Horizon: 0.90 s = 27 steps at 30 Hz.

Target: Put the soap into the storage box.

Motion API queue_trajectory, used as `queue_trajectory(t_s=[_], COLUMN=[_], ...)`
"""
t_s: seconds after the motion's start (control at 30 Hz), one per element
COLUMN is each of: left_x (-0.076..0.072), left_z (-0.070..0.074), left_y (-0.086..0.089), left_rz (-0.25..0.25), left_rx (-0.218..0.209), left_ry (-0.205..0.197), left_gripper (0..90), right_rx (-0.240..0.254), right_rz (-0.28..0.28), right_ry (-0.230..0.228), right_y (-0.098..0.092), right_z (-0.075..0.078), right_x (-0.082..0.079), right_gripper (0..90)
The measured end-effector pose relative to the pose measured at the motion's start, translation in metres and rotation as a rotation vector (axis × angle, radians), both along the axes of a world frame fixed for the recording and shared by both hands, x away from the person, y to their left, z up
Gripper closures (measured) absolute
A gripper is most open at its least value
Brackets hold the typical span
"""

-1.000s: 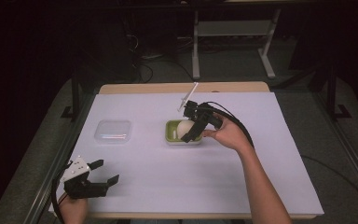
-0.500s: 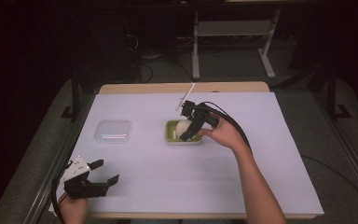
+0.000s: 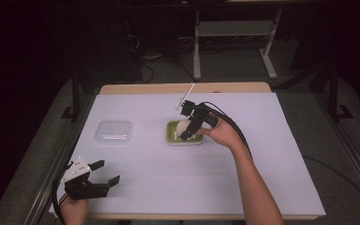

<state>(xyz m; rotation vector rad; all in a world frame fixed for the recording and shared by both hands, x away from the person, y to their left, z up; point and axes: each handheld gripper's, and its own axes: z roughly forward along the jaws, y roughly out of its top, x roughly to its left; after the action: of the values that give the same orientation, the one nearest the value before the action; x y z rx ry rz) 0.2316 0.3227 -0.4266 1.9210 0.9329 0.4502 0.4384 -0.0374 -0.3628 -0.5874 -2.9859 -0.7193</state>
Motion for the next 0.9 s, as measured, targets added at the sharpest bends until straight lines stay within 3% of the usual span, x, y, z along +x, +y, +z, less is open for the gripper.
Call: queue_trajectory(t_s=[0.9], left_x=[0.0], left_z=[0.0], left_y=[0.0], left_rz=[0.004], left_rx=[-0.004], left_ry=[0.001], left_gripper=[13.0], right_rx=[-0.012], right_rz=[-0.051], right_ry=[0.03], right_y=[0.004], right_z=[-0.016], right_x=[0.016], right_gripper=[22.5])
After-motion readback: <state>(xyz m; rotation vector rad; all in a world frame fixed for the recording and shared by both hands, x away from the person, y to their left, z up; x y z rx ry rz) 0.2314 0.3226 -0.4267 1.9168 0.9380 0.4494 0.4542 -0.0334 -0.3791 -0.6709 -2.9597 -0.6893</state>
